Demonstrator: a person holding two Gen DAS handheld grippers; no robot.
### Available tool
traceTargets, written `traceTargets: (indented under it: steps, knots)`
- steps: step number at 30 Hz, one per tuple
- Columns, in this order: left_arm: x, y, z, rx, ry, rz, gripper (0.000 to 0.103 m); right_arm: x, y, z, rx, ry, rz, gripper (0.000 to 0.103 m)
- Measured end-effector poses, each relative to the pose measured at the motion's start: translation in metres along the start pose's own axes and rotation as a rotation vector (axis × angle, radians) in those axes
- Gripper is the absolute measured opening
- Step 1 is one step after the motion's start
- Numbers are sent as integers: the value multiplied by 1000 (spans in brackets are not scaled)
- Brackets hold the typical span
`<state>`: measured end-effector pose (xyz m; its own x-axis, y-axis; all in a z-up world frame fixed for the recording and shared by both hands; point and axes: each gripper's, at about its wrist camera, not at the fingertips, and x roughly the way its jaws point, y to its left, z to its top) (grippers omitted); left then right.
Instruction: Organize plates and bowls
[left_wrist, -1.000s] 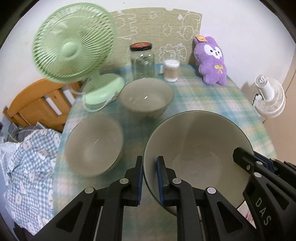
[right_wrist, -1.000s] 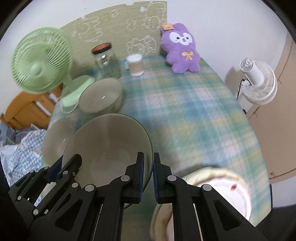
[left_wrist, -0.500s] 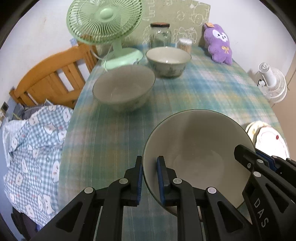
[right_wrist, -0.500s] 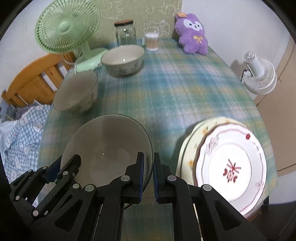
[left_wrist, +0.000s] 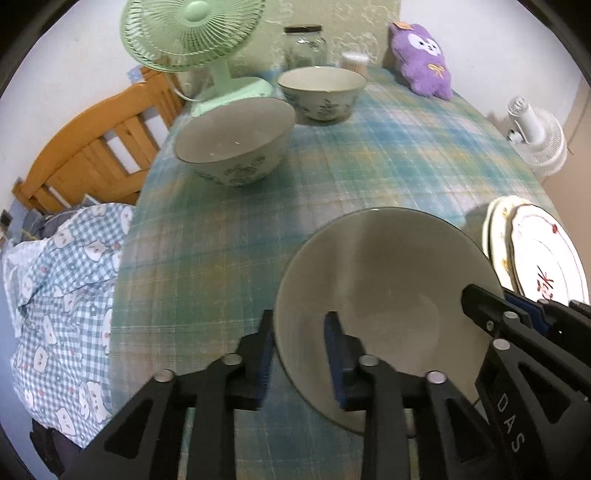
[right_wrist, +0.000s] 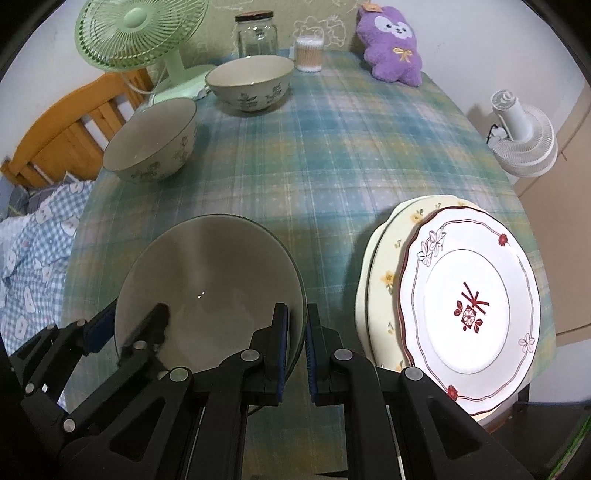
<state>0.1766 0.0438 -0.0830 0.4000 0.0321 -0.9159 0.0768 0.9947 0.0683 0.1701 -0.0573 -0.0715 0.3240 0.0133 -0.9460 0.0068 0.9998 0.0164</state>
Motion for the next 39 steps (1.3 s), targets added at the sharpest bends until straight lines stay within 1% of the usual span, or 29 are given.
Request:
traceTargets:
  steps: [3, 4, 5, 6, 7, 8, 10, 12, 18, 22, 25, 29, 32, 35, 39]
  knots:
    - [1, 0, 1, 6, 15, 5, 37, 3, -1, 2, -1, 27, 5, 16]
    - [1, 1, 1, 2, 18, -1, 38, 2, -1, 3, 0, 29, 5, 21]
    - [1, 2, 2, 1, 20, -8, 42, 1, -2, 4, -1, 27, 3, 30]
    - [0, 3, 4, 1, 20, -11, 55, -3, -2, 6, -7, 17, -4, 38]
    - [-2, 4, 5, -1, 18, -12, 71, -5, -2, 7, -9, 10, -6, 59]
    - [-5, 5, 7, -1, 10, -18, 75, -10, -2, 8, -11, -5, 2, 69]
    - [-11, 6, 11, 12, -15, -15, 75, -20, 0, 13, -27, -50, 7, 71]
    - [-16, 6, 17, 26, -26, -13, 76, -25, 1, 20, -35, -56, 15, 71]
    - [-25, 20, 38, -30, -36, -29, 77, -32, 5, 45, -23, -65, 56, 71]
    - [-26, 31, 53, -68, -56, -15, 77, -33, 15, 65, -42, -83, 68, 71]
    - [-24, 39, 66, -86, -80, 11, 77, -32, 26, 81, -68, -108, 62, 71]
    - [-19, 52, 84, -91, -122, 49, 77, -24, 38, 106, -75, -118, 86, 71]
    - [-10, 66, 98, -121, -123, 60, 77, -15, 48, 126, -79, -129, 101, 71]
    - [0, 78, 109, -143, -127, 71, 77, -4, 59, 142, -79, -142, 95, 71]
    - [20, 90, 121, -165, -114, 98, 76, 13, 72, 158, -89, -134, 103, 71]
